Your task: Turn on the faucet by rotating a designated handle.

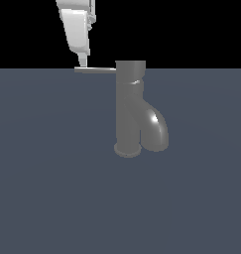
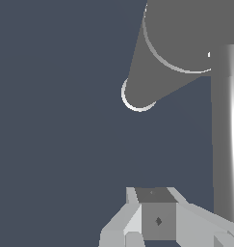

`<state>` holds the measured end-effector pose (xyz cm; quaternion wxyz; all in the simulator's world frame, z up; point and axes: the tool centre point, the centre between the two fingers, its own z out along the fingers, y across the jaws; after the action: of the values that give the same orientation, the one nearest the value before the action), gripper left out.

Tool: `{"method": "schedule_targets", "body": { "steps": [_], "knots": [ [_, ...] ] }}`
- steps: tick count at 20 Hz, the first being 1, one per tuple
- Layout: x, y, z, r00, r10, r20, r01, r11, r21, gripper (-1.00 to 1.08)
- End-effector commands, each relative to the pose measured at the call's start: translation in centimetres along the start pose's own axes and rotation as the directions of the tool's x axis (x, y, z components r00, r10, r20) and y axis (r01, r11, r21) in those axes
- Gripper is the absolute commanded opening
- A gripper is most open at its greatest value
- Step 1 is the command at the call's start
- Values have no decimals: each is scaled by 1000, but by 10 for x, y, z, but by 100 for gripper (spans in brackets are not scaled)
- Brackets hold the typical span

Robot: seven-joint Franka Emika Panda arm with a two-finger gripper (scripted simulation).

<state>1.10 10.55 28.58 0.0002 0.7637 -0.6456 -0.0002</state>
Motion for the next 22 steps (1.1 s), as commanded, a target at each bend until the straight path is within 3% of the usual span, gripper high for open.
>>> {"method": "schedule_targets", "body": {
  "steps": [1, 22],
  "knots": [
    [0, 0, 0, 1000, 3, 0, -3, 1000, 1, -100],
    [4, 61, 0, 1000, 2, 0, -2, 1000, 0, -100]
  ]
}}
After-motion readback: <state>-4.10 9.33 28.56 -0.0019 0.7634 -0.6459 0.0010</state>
